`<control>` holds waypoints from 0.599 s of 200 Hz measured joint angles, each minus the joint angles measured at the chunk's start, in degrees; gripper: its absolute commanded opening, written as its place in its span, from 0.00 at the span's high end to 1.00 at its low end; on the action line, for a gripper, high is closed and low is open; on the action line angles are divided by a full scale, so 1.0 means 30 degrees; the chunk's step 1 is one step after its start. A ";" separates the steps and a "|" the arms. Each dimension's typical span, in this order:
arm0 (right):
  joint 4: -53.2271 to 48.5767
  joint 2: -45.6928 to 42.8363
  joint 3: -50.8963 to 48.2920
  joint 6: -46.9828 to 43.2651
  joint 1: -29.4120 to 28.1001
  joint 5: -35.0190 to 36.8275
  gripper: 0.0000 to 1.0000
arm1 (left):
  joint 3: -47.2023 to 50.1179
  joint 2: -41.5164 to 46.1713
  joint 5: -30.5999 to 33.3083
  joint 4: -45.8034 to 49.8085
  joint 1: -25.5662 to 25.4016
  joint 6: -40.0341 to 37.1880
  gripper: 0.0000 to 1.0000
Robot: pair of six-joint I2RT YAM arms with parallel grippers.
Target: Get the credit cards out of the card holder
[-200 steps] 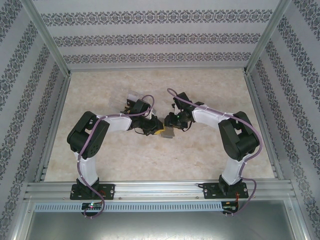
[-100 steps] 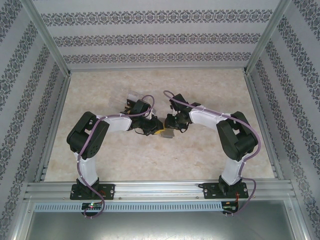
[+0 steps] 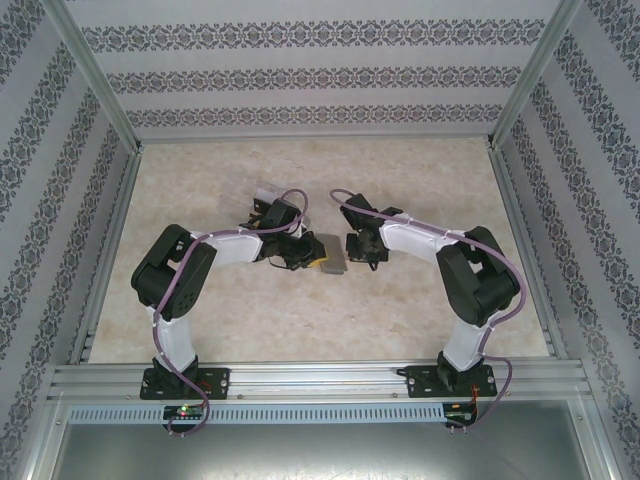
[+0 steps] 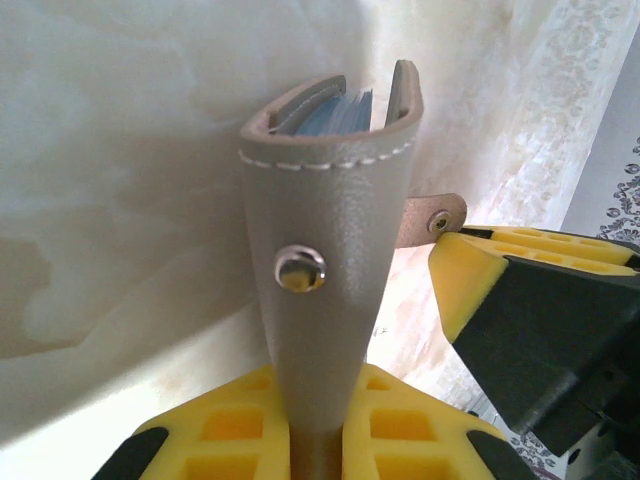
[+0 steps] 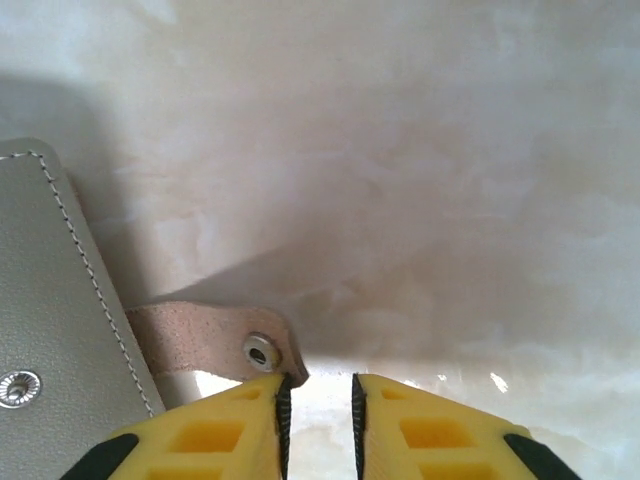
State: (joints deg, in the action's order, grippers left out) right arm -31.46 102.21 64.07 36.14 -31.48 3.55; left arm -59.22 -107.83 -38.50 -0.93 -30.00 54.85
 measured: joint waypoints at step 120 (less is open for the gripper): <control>0.2586 0.0787 0.0051 0.0051 0.0627 -0.3687 0.75 | -0.1574 0.1370 0.3883 0.4044 0.0131 -0.1705 0.09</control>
State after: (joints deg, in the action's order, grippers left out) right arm -23.70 104.57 64.23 36.29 -29.61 -7.51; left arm -63.94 -103.72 -26.85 11.20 -29.61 49.74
